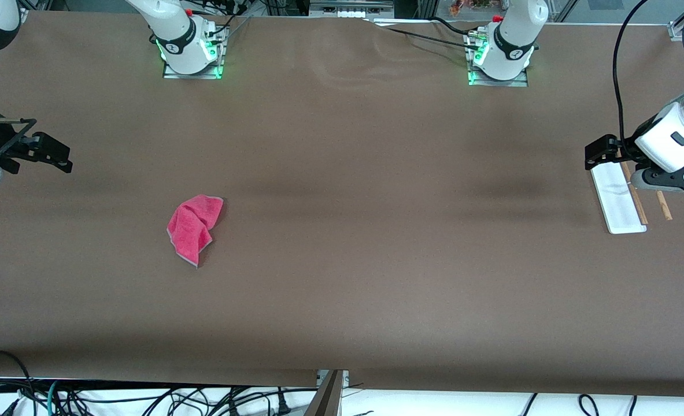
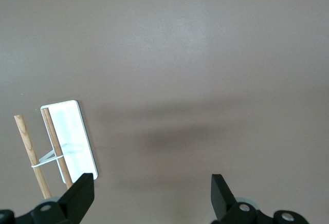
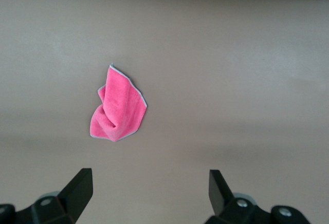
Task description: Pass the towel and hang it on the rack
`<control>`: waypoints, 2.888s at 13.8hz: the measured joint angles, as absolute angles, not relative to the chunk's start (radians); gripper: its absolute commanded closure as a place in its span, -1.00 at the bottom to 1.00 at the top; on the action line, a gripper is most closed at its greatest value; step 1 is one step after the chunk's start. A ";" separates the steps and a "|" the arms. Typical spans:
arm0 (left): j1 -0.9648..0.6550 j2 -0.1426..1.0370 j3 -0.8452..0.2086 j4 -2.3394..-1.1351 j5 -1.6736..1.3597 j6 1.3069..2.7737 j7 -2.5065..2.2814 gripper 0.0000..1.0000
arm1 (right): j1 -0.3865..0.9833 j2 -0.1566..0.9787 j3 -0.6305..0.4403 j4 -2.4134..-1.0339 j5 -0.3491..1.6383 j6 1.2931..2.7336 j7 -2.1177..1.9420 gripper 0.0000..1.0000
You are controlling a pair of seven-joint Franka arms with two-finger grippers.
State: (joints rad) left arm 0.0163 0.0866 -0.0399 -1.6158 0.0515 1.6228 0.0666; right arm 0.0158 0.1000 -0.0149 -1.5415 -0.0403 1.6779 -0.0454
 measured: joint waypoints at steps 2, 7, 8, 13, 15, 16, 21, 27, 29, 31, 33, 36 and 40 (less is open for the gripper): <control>0.016 0.087 -0.040 -1.616 0.052 1.623 0.067 -1.00 | 0.016 0.100 -0.015 -1.542 -0.040 1.678 -0.045 -1.00; 0.018 0.087 -0.040 -1.616 0.052 1.623 0.067 -1.00 | 0.016 0.105 -0.015 -1.541 -0.040 1.686 -0.045 -1.00; 0.018 0.087 -0.040 -1.616 0.052 1.623 0.067 -1.00 | 0.016 0.110 -0.015 -1.541 -0.040 1.694 -0.045 -1.00; 0.019 0.087 -0.039 -1.615 0.042 1.625 0.067 -1.00 | 0.016 0.213 -0.015 -1.543 -0.040 1.806 -0.045 -1.00; 0.025 0.087 -0.035 -1.614 0.013 1.631 0.067 -1.00 | 0.020 0.288 -0.013 -1.544 -0.040 1.881 -0.045 -1.00; 0.030 0.087 -0.031 -1.614 -0.001 1.632 0.067 -1.00 | 0.026 0.326 -0.012 -1.544 -0.040 1.924 -0.046 -1.00; 0.045 0.088 -0.028 -1.613 -0.022 1.633 0.067 -1.00 | 0.112 0.503 -0.005 -1.544 -0.040 2.193 -0.045 -1.00; 0.045 0.089 -0.028 -1.612 -0.022 1.633 0.067 -1.00 | 0.126 0.713 0.020 -1.543 -0.026 2.457 -0.044 -1.00; 0.045 0.090 -0.028 -1.612 -0.022 1.633 0.067 -1.00 | 0.126 0.744 0.031 -1.542 0.010 2.483 -0.044 -1.00; 0.045 0.090 -0.028 -1.612 -0.022 1.633 0.068 -1.00 | 0.126 0.763 0.038 -1.542 0.031 2.496 -0.044 -1.00; 0.045 0.090 -0.028 -1.612 -0.022 1.633 0.069 -1.00 | 0.126 0.775 0.041 -1.542 0.036 2.496 -0.044 -1.00; 0.045 0.095 -0.029 -1.612 -0.022 1.633 0.070 -1.00 | 0.126 0.794 0.050 -1.542 0.037 2.496 -0.044 -1.00; 0.039 0.107 -0.040 -1.588 -0.005 1.642 0.070 -1.00 | 0.126 0.813 0.064 -1.543 0.040 2.496 -0.044 -1.00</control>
State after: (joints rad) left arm 0.0390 0.1069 -0.0400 -1.5882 -0.0045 1.6416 0.0702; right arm 0.1261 0.8125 0.0636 -1.5426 0.0398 2.4960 -0.0438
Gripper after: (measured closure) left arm 0.000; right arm 0.000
